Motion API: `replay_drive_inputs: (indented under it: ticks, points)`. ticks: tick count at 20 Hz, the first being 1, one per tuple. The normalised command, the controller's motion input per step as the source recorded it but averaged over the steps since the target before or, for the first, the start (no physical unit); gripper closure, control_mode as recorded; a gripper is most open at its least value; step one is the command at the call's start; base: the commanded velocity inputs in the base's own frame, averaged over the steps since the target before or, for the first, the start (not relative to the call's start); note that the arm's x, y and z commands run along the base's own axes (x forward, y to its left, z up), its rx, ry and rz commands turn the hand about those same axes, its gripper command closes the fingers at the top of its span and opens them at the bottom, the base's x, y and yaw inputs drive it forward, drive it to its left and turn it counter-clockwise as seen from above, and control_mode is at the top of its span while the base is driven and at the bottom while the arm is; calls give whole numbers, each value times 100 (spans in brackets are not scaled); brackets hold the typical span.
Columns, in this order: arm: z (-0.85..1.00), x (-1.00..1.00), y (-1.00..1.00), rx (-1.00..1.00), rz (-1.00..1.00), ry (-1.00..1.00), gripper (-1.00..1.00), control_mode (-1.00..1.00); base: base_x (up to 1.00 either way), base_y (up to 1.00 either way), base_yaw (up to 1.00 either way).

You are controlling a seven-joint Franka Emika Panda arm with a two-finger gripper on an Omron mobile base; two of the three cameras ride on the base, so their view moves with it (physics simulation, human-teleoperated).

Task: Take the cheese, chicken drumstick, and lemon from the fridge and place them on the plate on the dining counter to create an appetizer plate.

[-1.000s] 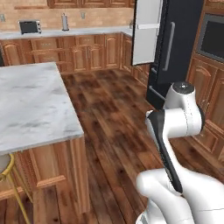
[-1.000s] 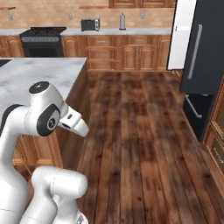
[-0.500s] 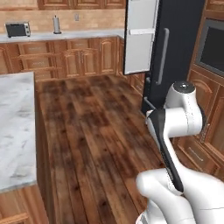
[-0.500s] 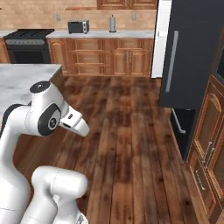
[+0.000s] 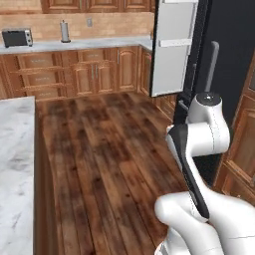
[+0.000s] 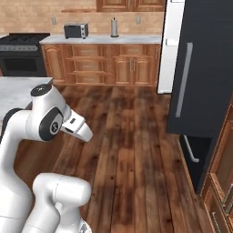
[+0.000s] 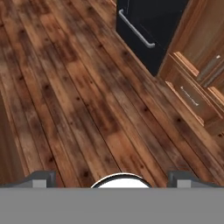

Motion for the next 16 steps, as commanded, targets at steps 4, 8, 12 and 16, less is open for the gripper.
replay_drive_inputs:
  ticks: [4,8,12,16]
  points:
    - [0,0,0,0,0,0,-100,100,100,-6,0]
    - [0,0,0,0,0,0,-100,100,100,-11,0]
    - [0,0,0,0,0,0,-100,100,100,-9,-1]
    - [0,0,0,0,0,0,-100,100,100,-24,-7]
